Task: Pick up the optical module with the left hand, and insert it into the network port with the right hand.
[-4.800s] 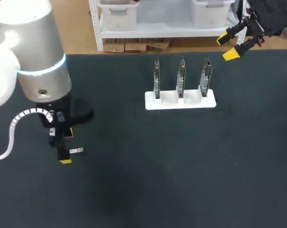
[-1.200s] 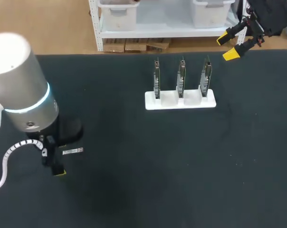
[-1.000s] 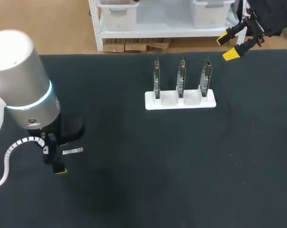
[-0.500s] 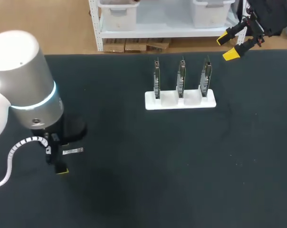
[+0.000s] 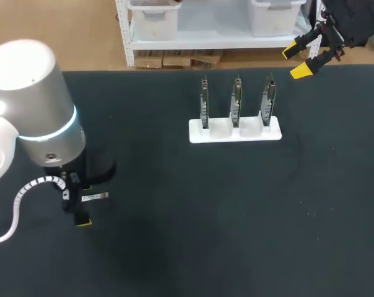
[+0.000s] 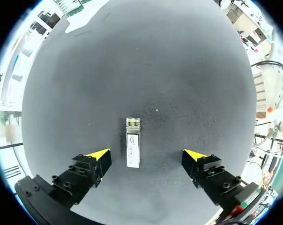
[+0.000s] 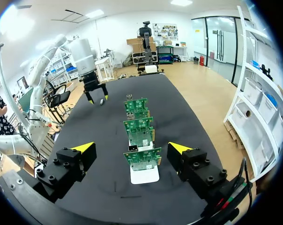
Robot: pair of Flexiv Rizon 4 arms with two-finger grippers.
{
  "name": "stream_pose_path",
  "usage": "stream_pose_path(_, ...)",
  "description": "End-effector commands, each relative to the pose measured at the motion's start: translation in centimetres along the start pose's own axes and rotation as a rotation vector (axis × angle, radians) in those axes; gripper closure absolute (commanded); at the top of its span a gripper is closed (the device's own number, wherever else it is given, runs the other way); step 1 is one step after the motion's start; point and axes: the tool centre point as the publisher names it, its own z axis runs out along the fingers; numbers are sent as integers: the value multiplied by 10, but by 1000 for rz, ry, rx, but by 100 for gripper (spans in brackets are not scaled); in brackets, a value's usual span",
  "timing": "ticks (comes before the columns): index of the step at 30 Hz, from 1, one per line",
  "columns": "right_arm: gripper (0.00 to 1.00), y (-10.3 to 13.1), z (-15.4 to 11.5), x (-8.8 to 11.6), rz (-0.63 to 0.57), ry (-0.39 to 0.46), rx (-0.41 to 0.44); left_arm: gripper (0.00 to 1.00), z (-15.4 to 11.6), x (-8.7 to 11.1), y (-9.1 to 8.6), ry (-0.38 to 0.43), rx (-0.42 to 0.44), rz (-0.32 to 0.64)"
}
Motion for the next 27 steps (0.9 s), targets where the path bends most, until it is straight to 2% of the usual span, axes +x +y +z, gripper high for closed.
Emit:
stream_pose_path(1,0,1,0,0,-1,-1,3,0,3,-2,4,2,8,1)
stream_pose_path(20,0,1,0,0,-1,-1,3,0,11,1,6,-9,47,-25)
stream_pose_path(22,0,1,0,0,-1,-1,3,15,12,2,7,-10,49,-28)
stream_pose_path(23,0,1,0,0,-1,-1,3,54,12,2,7,-10,49,-29)
stream_pose_path(25,0,1,0,0,-1,-1,3,73,12,2,7,-10,50,-31)
stream_pose_path(26,0,1,0,0,-1,-1,3,95,13,2,8,-10,52,-36)
stream_pose_path(27,0,1,0,0,-1,-1,3,100,13,3,8,-11,52,-37)
